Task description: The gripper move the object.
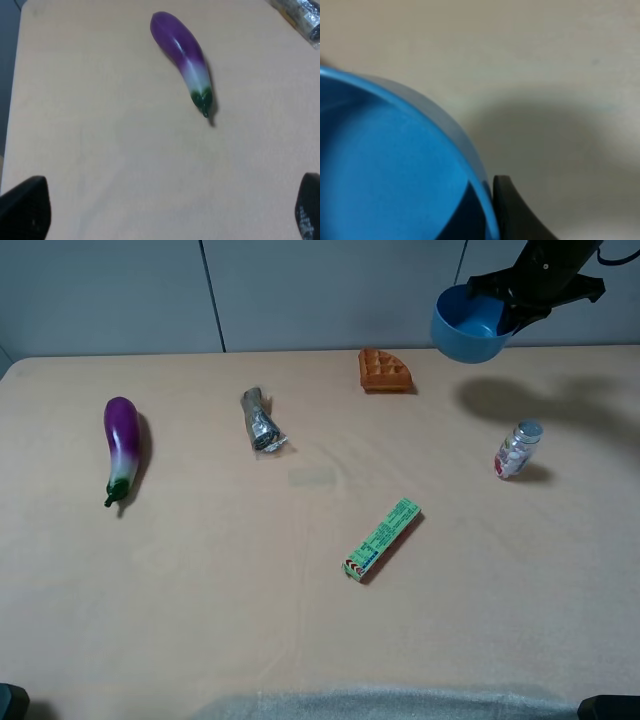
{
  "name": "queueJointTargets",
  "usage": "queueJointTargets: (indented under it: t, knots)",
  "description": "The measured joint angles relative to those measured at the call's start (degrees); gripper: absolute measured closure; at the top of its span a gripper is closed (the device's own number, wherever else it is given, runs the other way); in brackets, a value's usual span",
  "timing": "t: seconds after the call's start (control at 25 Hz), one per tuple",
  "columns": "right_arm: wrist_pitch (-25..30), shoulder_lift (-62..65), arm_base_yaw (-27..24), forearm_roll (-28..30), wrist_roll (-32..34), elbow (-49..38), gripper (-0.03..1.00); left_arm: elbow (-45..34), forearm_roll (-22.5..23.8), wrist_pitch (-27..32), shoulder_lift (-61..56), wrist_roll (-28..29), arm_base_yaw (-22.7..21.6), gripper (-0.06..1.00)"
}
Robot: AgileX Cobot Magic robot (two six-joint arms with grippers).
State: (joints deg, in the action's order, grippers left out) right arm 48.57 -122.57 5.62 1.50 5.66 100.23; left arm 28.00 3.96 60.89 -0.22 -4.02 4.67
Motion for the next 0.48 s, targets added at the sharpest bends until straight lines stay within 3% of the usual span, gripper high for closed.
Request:
queueJointTargets:
  t: [0.48]
  knots:
    - [-5.1,-4.9,-1.1,0.0,0.0,0.9,1.00,0.0,0.0,0.0,0.0,0.0,0.0,-0.03]
